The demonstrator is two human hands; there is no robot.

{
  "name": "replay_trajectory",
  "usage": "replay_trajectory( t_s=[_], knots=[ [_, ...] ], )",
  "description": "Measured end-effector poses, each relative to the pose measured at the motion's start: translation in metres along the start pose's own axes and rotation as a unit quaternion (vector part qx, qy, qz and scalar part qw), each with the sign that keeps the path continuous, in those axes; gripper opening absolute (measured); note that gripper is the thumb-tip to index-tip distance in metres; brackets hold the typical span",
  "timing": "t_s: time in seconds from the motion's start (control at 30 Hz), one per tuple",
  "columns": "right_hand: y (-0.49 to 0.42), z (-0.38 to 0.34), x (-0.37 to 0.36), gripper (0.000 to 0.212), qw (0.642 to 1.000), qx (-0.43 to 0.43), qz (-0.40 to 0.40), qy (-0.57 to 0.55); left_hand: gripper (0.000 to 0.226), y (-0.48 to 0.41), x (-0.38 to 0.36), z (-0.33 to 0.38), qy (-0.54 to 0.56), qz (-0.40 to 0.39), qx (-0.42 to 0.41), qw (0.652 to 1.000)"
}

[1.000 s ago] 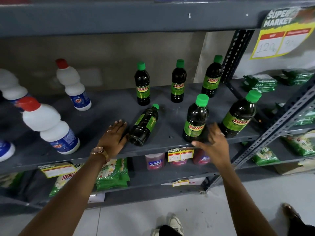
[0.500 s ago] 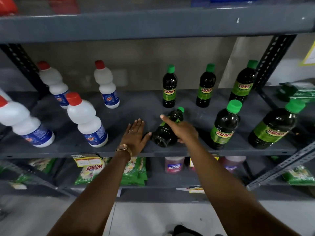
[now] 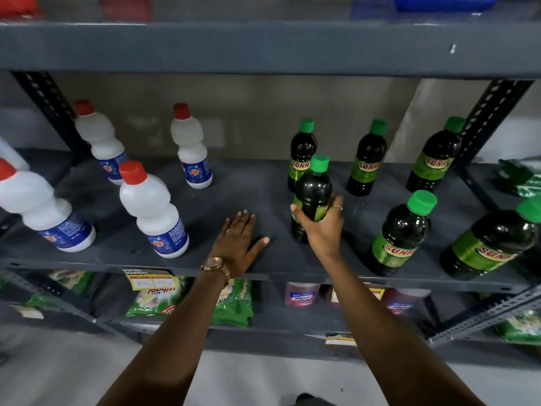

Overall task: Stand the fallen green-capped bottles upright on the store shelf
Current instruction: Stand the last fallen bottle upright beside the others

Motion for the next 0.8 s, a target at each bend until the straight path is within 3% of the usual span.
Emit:
replay_trajectory(
  t_s=[0.23, 0.5, 0.7, 0.8],
  knots=[
    [0.005, 0.022, -0.013, 0.086, 0.998, 0.007, -0.069, 0.009, 0.083, 0.001, -0.001, 0.000, 0.001, -0.005, 0.014, 1.000],
    [0.002, 0.015, -0.011, 0.076, 0.997, 0.013, 0.001, 0.081, 0.087, 0.001, 0.000, 0.001, -0.015, -0.003, 0.016, 1.000],
    [-0.001, 0.026, -0.010, 0.070, 0.997, -0.016, -0.063, 0.045, 0.084, 0.000, 0.000, 0.002, -0.014, -0.004, 0.014, 1.000],
    [0.000, 0.021, -0.009, 0.075, 0.998, -0.017, -0.039, 0.050, 0.086, -0.001, -0.001, 0.001, -0.015, -0.011, 0.016, 1.000]
  ],
)
Point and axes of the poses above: each hand's wrist, its own y-axis away from the middle knuckle, its own x-axis out of the back of the hand, z = x × y, the point moved 8 cm from there along -y, towards the middle knuckle, and after that the axes turned 2 degrees about -z, right-handed, at the moved point
